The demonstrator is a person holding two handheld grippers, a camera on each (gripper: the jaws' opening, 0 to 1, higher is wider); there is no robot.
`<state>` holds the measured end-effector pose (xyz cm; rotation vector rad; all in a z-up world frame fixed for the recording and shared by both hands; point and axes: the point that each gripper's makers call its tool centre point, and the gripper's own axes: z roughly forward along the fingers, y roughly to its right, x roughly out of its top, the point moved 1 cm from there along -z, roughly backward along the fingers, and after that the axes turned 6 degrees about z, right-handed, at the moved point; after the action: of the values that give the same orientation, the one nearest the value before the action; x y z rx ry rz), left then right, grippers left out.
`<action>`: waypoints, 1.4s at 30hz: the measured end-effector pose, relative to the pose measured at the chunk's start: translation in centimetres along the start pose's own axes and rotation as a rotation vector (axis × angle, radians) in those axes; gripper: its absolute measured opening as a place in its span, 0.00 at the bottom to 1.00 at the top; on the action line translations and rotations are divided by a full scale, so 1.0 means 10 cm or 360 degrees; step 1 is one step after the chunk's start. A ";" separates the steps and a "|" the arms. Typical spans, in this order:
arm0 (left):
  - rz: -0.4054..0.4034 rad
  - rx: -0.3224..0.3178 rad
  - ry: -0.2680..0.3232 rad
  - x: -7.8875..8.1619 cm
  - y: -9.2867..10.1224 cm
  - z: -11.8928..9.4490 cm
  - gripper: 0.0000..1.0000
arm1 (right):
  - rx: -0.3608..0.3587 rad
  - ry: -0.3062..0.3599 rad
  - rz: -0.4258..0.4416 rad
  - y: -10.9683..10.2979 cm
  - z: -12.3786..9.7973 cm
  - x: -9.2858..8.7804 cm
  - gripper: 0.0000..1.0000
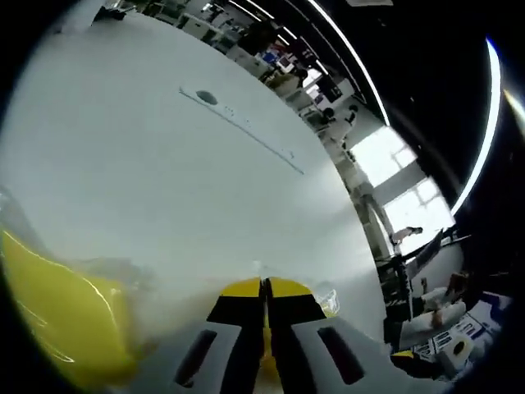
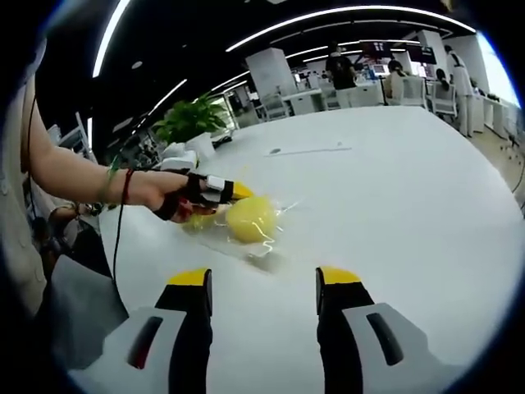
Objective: Compare the silicone blocks by pressing each to a similar depth, holding the contact briefly, and releasing to observe deformation and rebound differences across the visible hardness samples.
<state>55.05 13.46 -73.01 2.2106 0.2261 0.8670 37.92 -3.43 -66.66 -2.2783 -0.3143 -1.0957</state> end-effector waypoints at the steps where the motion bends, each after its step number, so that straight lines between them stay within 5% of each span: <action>1: 0.0016 0.0007 -0.0012 0.00 0.00 -0.01 0.00 | 0.0000 -0.0002 -0.0001 0.00 0.00 0.00 0.46; 17: 0.0091 -0.0010 -0.0001 0.00 0.12 -0.18 0.00 | 0.0022 -0.0006 -0.0013 -0.05 0.00 0.01 0.45; 42: 0.0244 -0.0314 0.0043 -0.05 0.83 -0.77 0.00 | 0.0054 0.0020 -0.0122 -0.35 -0.15 0.16 0.46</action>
<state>48.89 11.75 -63.68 2.0525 -0.0167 0.9600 36.46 -1.60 -63.33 -2.2452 -0.4151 -1.1337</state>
